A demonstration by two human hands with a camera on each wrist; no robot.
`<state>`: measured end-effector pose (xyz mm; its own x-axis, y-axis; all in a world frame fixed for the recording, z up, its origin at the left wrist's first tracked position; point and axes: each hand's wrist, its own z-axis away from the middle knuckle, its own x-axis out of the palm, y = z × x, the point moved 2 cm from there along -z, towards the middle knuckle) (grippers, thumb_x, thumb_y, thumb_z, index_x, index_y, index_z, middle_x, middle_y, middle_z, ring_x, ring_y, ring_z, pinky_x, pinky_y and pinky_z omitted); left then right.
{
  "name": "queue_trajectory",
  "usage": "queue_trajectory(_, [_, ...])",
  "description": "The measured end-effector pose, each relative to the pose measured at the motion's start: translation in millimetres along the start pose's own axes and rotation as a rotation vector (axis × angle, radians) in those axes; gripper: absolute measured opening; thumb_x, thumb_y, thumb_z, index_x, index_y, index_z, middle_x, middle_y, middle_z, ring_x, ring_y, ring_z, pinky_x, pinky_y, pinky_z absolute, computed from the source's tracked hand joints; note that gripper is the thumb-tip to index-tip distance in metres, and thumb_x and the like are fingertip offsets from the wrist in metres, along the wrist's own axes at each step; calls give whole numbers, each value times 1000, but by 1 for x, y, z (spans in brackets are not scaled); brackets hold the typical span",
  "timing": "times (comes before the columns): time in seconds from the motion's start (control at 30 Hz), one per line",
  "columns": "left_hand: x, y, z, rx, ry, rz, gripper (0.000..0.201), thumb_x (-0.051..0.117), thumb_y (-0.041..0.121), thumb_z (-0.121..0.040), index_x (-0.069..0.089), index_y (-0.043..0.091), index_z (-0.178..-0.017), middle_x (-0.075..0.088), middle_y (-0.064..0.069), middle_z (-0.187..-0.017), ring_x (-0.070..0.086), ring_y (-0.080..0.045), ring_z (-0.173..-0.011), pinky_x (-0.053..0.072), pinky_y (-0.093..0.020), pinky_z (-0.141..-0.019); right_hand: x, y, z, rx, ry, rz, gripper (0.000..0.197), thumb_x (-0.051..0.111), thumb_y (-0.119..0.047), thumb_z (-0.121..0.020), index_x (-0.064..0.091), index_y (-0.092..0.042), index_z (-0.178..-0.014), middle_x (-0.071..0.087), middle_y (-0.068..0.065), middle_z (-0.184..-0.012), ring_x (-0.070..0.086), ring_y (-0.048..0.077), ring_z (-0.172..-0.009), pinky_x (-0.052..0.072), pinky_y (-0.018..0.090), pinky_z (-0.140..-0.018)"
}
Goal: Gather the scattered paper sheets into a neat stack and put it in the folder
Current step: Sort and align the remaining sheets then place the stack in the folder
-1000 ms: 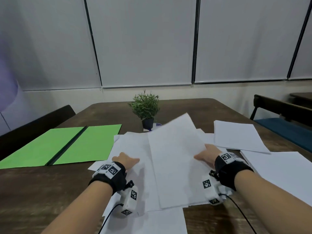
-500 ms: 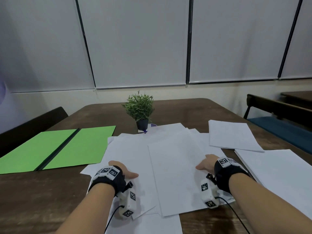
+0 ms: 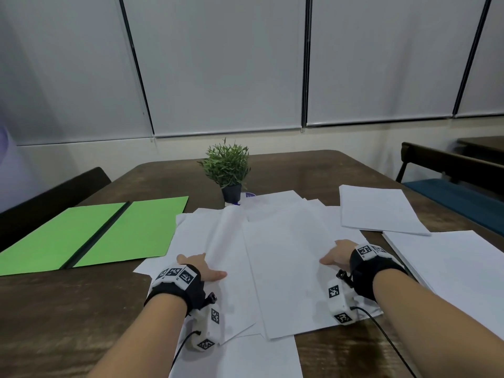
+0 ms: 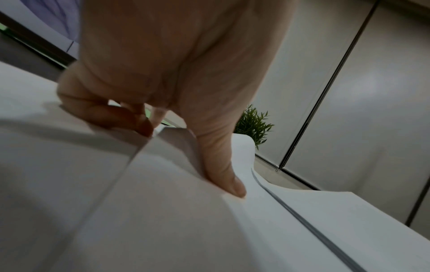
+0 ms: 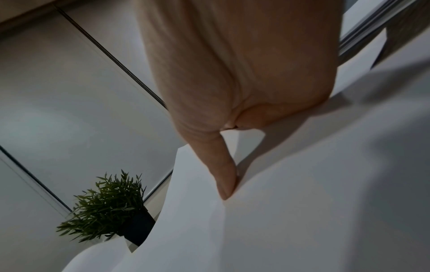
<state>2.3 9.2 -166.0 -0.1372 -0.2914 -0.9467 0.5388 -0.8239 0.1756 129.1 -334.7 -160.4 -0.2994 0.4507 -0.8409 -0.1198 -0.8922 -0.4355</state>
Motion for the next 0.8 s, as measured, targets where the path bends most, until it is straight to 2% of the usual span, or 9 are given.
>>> queue_trajectory(0.1, [-10,6,19,83,36,26,64,59,63,-79,50,23,-128,55,-4,-128,40,-26,-128,35,-39,-106,0,1,0,-8,3,-8,76,67,-41,-85,35,-7,-145,38,8,-149,40,28,-135,35,36,-110])
queue_trajectory(0.23, [-16,10,26,187,139,156,38,64,32,-86,59,15,-120,62,-6,-122,56,-25,-113,43,-30,-95,1,2,2,-3,3,-30,77,70,-40,-83,37,-7,-144,41,9,-147,41,28,-133,36,36,-110])
queue_trajectory(0.3, [-24,8,28,208,214,299,42,63,17,-86,56,14,-127,61,-8,-126,56,-25,-115,43,-27,-93,2,2,4,3,4,-53,80,71,-41,-82,36,-6,-145,39,9,-148,40,29,-134,36,36,-110])
queue_trajectory(0.4, [-47,5,34,242,316,398,72,69,14,-83,33,20,-146,50,-9,-139,52,-27,-121,41,-29,-96,3,4,5,13,1,-66,77,71,-40,-81,38,-7,-143,42,10,-146,44,31,-131,39,36,-107])
queue_trajectory(0.47, [-70,9,42,279,432,421,79,68,12,-84,25,25,-149,51,-15,-136,57,-31,-113,45,-33,-91,2,5,6,23,-5,-96,71,71,-35,-79,43,-7,-138,47,12,-141,49,31,-125,42,35,-103])
queue_trajectory(0.53, [-97,20,53,376,602,420,71,62,6,-86,32,26,-147,58,-16,-127,60,-33,-106,48,-36,-89,0,5,8,20,-4,-142,61,68,-31,-83,47,-6,-134,52,13,-136,52,31,-121,43,31,-96])
queue_trajectory(0.63, [-136,44,67,492,812,378,44,56,4,-90,55,18,-133,61,-13,-122,54,-30,-115,39,-35,-99,-1,3,14,-3,-27,-185,48,49,-39,-95,51,-8,-132,52,12,-136,51,29,-124,38,29,-88])
queue_trajectory(0.73, [-159,73,76,560,892,479,36,55,7,-92,58,10,-128,60,-9,-125,53,-24,-118,36,-31,-103,-3,3,19,23,-36,-362,59,34,-47,-101,40,-6,-143,41,13,-148,40,30,-134,31,33,-107])
queue_trajectory(0.8, [-157,89,80,591,868,641,35,59,8,-91,59,8,-126,60,-7,-126,53,-21,-120,34,-24,-104,-3,5,16,51,-30,-554,68,29,-54,-100,34,-5,-147,34,13,-152,33,31,-139,23,39,-116])
